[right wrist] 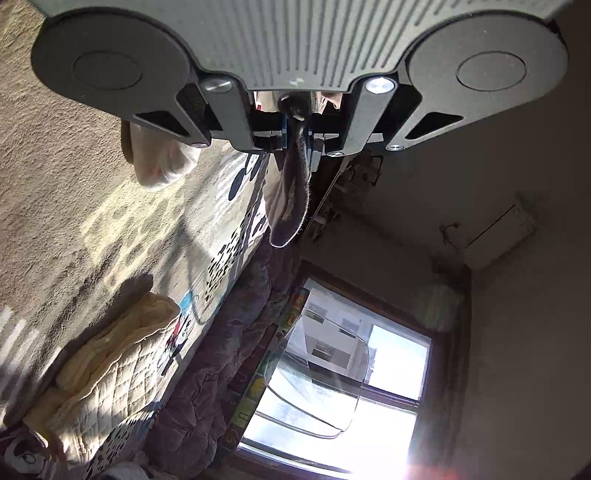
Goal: Fold clothes
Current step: 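Fold the sleeve across the shirt with the right gripper while the left gripper holds the shirt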
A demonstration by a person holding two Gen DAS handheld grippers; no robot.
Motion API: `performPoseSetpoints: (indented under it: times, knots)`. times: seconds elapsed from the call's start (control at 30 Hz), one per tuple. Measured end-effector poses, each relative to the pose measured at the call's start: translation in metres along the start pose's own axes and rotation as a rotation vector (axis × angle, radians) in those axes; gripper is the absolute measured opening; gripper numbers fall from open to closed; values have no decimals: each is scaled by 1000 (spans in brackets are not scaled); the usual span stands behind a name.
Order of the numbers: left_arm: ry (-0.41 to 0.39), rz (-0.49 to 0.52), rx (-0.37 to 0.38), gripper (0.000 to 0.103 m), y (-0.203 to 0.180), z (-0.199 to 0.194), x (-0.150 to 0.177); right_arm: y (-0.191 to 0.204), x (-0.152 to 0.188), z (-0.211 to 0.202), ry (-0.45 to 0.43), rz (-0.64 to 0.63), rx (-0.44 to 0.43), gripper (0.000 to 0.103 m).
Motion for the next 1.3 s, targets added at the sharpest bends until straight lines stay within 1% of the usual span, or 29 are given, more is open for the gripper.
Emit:
performPoseSetpoints:
  times: [0.1, 0.2, 0.23, 0.33, 0.4, 0.5, 0.53, 0.6, 0.63, 0.67, 0.7, 0.8, 0.87, 0.9, 0.93, 1.0, 1.07, 1.1, 1.13, 1.17, 1.23, 1.27, 1.3]
  knots:
    - [11, 173, 1, 6, -33, 3, 1, 1, -9, -7, -30, 46, -44, 11]
    - [23, 347, 3, 7, -67, 6, 2, -2, -18, -17, -62, 89, -65, 11]
    - [28, 381, 6, 7, -75, 8, 2, -5, -22, -20, -73, 107, -68, 11]
    - [42, 424, 0, 7, -81, 18, 3, -9, -27, -29, -95, 140, -80, 11]
    - [61, 426, 7, 7, -82, 24, 6, -8, -31, -35, -106, 150, -104, 11]
    - [91, 430, 17, 6, -84, 32, 11, -4, -36, -41, -106, 121, -108, 11]
    - [98, 433, 21, 6, -85, 35, 15, -6, -37, -42, -106, 115, -102, 11]
    - [91, 443, 23, 7, -92, 37, 19, -12, -34, -41, -81, 55, -1, 11]
    - [86, 434, 29, 8, -92, 34, 18, -16, -31, -39, -63, 23, 57, 11]
    - [84, 414, 44, 13, -89, 31, 16, -22, -29, -38, -54, 46, 72, 11]
    - [83, 387, 73, 15, -85, 26, 13, -29, -26, -37, -45, 69, 88, 11]
    - [84, 284, 201, 16, -65, 6, -1, -32, -23, -36, -35, 40, 113, 11]
    - [60, 209, 277, 16, -54, -12, -14, -33, -21, -37, -28, 13, 136, 11]
    - [39, 174, 301, 16, -47, -21, -20, -34, -20, -37, -24, 6, 144, 11]
    - [12, 142, 301, 16, -37, -28, -26, -35, -20, -37, -20, 2, 149, 11]
    - [-29, 78, 253, 16, -14, -32, -33, -35, -19, -38, -20, -15, 160, 11]
    - [-41, 35, 196, 16, 1, -23, -33, -35, -19, -40, -24, -27, 164, 11]
    - [-43, 20, 185, 16, 4, -17, -32, -34, -19, -40, -28, -32, 158, 11]
    - [-39, 17, 192, 16, 2, -9, -27, -33, -19, -41, -32, -36, 153, 11]
    - [-19, 24, 192, 16, -5, 2, -18, -32, -19, -42, -36, -40, 147, 11]
    - [48, 21, 177, 16, -22, 30, 10, -31, -18, -42, -39, -50, 144, 11]
    - [33, 4, 155, 14, -27, 36, 25, -31, -17, -41, -39, -51, 145, 11]
    - [-15, 8, 125, 14, -29, 32, 31, -31, -16, -41, -40, -51, 145, 11]
Point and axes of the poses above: each gripper's, at about its wrist camera, not at the fingertips, and z roughly the way its jaws point, y to its left, x to its underside, the point moved 3 cm from there along z, roughly the way its jaws point, and after that the axes turned 7 degrees about -y, right-handed, at the moved point
